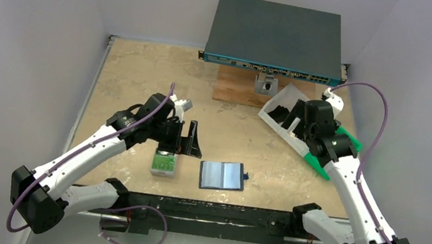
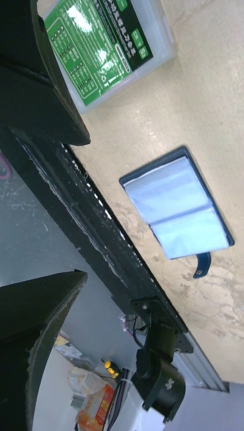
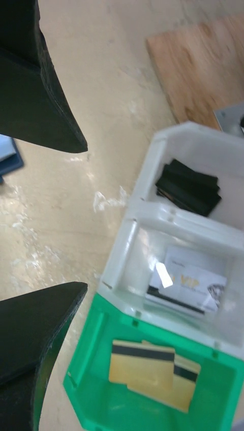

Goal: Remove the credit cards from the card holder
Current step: Remove the credit card from the card holder.

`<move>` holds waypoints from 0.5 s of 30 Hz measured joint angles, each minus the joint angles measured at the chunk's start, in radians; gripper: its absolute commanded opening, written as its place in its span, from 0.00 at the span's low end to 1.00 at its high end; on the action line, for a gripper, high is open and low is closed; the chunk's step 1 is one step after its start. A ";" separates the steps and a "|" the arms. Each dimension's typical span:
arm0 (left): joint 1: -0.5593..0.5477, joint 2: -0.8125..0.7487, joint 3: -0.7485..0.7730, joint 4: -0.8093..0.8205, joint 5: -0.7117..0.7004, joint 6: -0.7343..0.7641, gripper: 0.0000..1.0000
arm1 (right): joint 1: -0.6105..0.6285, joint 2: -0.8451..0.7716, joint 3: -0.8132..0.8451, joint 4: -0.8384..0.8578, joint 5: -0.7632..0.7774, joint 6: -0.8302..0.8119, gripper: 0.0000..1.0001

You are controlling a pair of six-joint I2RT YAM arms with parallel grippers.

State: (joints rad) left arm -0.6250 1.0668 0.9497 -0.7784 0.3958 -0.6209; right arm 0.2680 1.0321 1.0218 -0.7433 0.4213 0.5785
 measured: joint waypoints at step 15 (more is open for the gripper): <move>0.000 -0.004 -0.121 0.041 -0.174 -0.076 1.00 | 0.699 0.034 -0.177 0.158 -0.052 0.264 0.99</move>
State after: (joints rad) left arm -0.6247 1.0626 0.8291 -0.7376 0.2214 -0.6964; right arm 0.9668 1.0660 0.8444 -0.5858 0.3691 0.8425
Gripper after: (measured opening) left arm 0.990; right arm 0.987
